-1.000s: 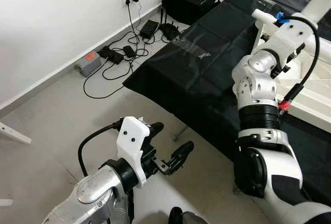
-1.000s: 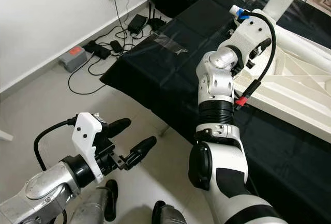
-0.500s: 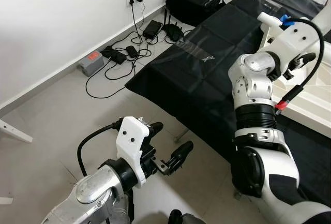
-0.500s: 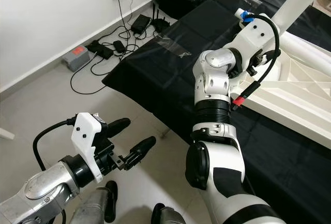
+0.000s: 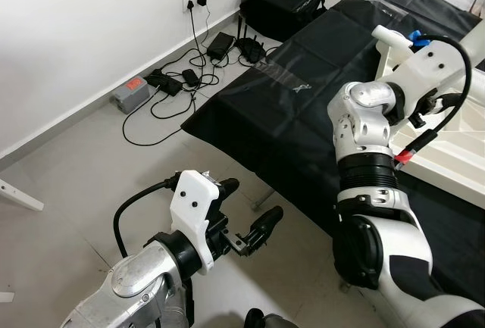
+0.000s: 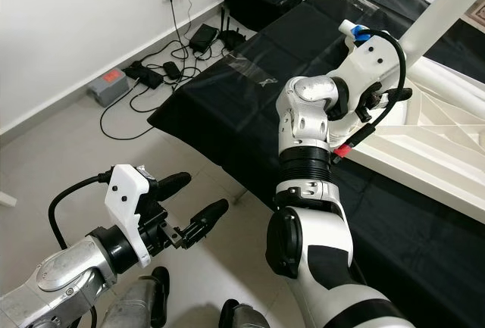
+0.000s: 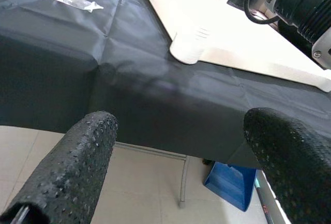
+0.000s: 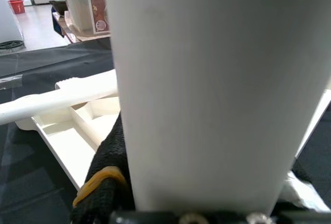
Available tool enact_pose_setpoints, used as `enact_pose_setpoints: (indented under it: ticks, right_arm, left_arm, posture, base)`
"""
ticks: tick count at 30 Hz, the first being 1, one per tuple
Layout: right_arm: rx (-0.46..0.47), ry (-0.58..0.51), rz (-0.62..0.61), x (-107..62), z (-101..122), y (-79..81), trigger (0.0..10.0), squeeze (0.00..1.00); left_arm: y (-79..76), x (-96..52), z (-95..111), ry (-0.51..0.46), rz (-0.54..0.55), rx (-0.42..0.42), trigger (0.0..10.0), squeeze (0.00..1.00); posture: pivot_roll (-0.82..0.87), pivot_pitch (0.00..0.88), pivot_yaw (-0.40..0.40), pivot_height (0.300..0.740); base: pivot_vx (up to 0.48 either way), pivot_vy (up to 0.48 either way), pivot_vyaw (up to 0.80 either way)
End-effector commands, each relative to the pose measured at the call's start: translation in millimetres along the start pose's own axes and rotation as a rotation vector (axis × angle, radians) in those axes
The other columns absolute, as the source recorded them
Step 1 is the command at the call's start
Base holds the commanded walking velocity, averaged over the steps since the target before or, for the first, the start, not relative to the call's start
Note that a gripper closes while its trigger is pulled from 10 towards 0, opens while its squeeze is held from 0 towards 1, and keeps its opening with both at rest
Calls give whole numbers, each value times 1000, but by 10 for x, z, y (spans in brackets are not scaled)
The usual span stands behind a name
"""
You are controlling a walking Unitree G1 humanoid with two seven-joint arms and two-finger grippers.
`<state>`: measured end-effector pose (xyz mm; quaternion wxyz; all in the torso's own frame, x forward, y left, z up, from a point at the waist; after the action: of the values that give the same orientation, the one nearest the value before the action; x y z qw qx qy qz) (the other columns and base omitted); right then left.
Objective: Building children table
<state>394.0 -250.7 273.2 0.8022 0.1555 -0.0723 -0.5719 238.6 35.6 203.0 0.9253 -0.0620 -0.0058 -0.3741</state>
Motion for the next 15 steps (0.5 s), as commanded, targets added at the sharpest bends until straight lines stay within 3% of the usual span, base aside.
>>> enact_pose_setpoints:
  ticks: [1, 7, 13, 15]
  right_arm:
    - [-149, 241, -84, 10, -724, -279, 10000, 0]
    - [-159, 180, 14, -11, -617, -122, 10000, 0]
    - [-157, 164, 55, -39, -612, -66, 10000, 0]
    - [-128, 124, 114, -65, -516, 36, 10000, 0]
  left_arm:
    - [-14, -3, -56, 18, -3, 3, 10000, 0]
    - [1, 17, -54, 12, 0, 4, 10000, 0]
    - [7, 19, -58, 12, 1, 6, 10000, 0]
    - [12, 17, -62, 13, 3, 6, 10000, 0]
  posture:
    - [189, 302, -85, 740]
    - [179, 301, -85, 740]
    - [180, 301, -86, 740]
    - [183, 301, -84, 740]
  base:
    - [0, 0, 0]
    - [0, 0, 0]
    - [0, 0, 0]
    - [0, 0, 0]
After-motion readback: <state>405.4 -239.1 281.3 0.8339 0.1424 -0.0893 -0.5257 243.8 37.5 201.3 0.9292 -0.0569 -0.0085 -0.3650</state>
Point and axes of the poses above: a point about 5 cm out from each wrist's last joint towards the gripper, its own x axis pointing out of the wrist towards the gripper, its own z axis along the axis of the wrist's last joint, y = z × x, the point moved 6 cm from there along x, pointing out of the wrist towards the gripper
